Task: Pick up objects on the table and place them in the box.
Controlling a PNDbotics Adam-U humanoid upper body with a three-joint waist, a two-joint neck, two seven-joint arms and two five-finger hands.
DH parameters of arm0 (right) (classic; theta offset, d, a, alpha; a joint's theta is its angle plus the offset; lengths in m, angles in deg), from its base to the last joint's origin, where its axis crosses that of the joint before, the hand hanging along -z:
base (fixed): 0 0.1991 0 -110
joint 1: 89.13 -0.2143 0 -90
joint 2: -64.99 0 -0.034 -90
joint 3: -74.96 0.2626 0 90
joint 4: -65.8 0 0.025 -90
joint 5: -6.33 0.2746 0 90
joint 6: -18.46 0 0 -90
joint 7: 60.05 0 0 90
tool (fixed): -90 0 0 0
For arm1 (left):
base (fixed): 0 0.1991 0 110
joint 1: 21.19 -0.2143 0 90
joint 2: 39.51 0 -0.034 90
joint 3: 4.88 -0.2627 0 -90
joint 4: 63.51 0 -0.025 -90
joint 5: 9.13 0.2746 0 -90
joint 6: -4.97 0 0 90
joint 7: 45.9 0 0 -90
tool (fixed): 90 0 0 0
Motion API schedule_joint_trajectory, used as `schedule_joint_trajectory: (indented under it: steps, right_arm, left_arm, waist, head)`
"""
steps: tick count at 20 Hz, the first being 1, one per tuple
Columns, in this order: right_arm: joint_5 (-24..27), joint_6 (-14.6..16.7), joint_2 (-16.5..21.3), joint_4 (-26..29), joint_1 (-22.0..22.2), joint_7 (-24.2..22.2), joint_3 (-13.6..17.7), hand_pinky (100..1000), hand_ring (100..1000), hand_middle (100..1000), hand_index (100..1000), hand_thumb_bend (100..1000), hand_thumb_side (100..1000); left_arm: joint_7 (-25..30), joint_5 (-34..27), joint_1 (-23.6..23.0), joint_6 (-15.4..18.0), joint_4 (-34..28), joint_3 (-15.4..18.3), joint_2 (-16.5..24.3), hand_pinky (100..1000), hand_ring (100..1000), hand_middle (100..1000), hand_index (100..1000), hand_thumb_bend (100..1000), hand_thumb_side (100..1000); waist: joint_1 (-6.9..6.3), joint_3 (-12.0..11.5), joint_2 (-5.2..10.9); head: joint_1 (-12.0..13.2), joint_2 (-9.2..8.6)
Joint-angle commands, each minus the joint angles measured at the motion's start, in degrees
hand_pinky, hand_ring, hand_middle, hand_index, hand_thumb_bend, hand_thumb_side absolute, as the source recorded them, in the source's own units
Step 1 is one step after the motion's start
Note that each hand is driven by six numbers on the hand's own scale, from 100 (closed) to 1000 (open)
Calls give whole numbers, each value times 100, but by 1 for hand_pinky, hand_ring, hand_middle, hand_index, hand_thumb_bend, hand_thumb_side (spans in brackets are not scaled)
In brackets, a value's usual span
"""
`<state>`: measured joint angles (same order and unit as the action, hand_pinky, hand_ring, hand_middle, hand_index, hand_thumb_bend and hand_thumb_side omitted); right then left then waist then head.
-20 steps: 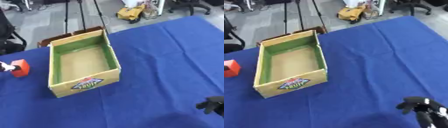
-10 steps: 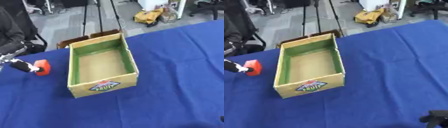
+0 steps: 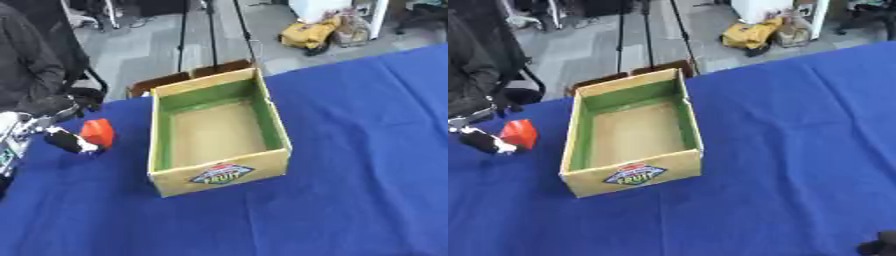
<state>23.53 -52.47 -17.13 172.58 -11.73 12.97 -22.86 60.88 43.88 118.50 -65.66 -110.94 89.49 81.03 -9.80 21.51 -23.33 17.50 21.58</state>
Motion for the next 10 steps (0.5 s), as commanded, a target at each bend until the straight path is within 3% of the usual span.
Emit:
schedule_joint_trajectory:
  steps: [1, 10]
  right_arm:
    - [-27, 5, 38, 41, -47, 16, 13, 806, 720, 539, 810, 100, 562]
    - [-43, 12, 16, 33, -59, 24, 12, 807, 720, 539, 811, 100, 569]
  left_arm:
    - [24, 62, 34, -21, -49, -4, 144, 670, 696, 756, 861, 629, 471]
    - [2, 150, 40, -6, -50, -47, 73, 627, 588, 624, 747, 593, 453]
  waist:
    - [30, 0, 89]
    - [36, 22, 46]
  head:
    - [104, -28]
    - [156, -47]
